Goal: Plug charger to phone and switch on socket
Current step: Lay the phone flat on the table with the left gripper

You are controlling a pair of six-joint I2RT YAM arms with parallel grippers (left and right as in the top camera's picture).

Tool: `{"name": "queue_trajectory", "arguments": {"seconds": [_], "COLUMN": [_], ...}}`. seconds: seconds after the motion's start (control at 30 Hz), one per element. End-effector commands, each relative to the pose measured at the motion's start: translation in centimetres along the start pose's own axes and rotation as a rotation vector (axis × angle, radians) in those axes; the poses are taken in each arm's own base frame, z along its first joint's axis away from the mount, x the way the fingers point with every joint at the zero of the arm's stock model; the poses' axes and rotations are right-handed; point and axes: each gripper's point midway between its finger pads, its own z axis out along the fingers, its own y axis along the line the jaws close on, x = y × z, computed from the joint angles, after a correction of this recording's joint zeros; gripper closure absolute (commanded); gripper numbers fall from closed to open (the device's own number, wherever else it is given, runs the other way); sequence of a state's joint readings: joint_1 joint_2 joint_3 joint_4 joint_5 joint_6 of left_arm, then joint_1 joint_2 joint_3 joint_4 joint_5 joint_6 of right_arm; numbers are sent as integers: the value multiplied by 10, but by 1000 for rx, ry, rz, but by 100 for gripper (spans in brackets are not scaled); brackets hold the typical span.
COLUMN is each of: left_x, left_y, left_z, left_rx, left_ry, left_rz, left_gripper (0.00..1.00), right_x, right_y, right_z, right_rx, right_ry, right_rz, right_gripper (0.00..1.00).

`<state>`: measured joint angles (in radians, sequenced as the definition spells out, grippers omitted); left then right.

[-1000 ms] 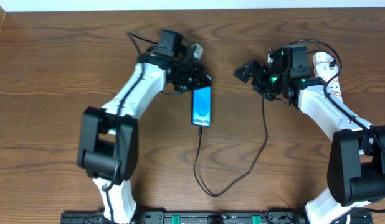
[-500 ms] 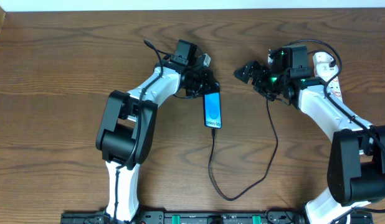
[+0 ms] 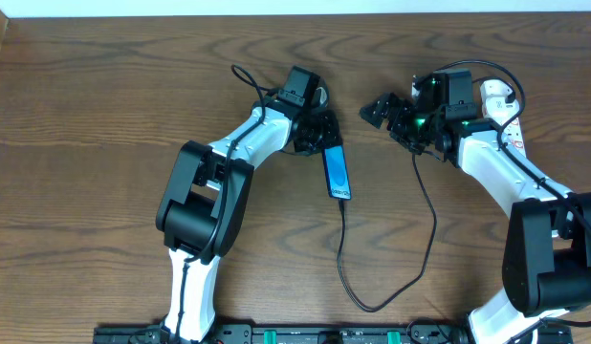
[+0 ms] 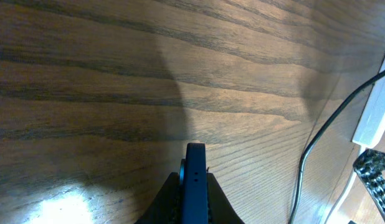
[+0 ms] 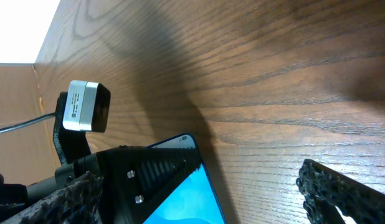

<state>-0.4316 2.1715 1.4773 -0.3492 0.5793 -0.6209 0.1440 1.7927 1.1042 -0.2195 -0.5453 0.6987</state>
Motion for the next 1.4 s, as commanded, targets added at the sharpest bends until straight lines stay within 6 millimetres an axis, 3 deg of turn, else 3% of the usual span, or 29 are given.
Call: {"name": "queue_trajectory", "arguments": {"seconds": [0.0,0.47,1.37], "left_x": [-5,-5,0], "left_y": [1,2,12], "left_z": [0,0,6], "left_rx": [-3,-10,-72], "left_ry": [-13,-15,-18], "left_rz": [-25,-27,-13], "left_gripper": [93,89,92], "right_x": [-7,-7,-7], "right_y": [6,6,6], "right_z": [-9,-9,-9], "right_rx": [-10,-10,-10], "right_ry": [-27,-28,-27], "right_rz": [-26,-26,-29], "right_gripper": [1,1,1]}}
